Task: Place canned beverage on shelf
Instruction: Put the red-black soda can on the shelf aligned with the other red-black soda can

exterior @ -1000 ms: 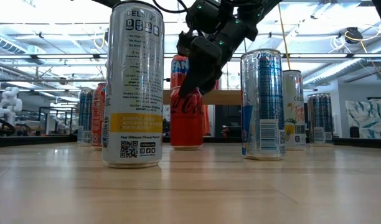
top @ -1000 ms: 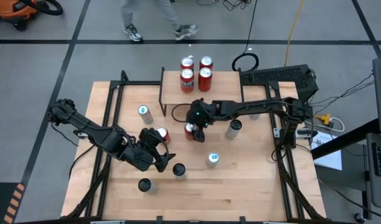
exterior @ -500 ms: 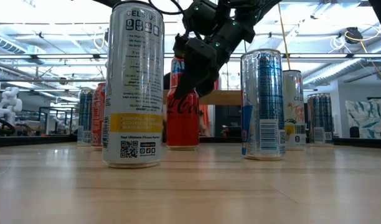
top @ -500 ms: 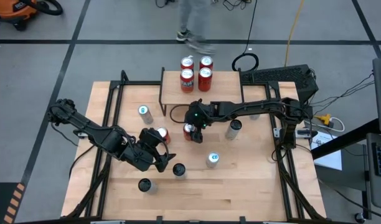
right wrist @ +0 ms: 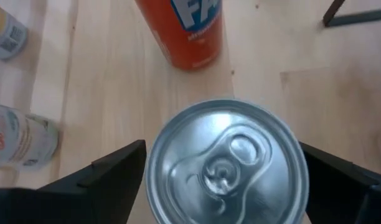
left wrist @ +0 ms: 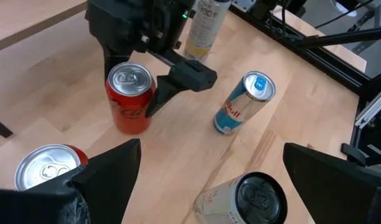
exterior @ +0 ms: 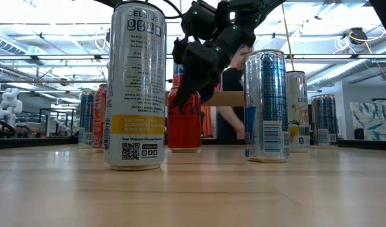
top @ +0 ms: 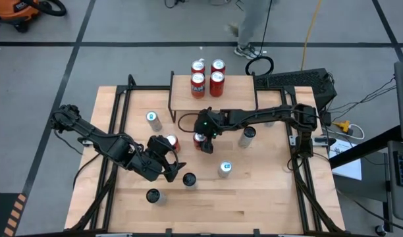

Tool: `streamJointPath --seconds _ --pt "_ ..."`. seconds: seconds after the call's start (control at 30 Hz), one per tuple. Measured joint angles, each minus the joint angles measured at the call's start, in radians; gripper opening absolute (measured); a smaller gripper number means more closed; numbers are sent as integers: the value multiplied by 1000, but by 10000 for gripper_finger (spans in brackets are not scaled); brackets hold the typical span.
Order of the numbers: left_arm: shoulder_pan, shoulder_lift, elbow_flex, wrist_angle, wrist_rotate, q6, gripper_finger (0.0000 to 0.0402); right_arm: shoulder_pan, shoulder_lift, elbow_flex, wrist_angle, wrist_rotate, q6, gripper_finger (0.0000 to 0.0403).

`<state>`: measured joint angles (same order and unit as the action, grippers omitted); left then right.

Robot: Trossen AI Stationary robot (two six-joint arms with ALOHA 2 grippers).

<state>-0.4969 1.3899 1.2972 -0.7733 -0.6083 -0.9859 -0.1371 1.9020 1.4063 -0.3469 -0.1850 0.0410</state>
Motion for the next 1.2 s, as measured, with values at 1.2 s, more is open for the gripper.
streamJointPath --seconds 1.2 --pt "0 0 0 1 4 26 395 28 2 537 -644 -29 0 276"
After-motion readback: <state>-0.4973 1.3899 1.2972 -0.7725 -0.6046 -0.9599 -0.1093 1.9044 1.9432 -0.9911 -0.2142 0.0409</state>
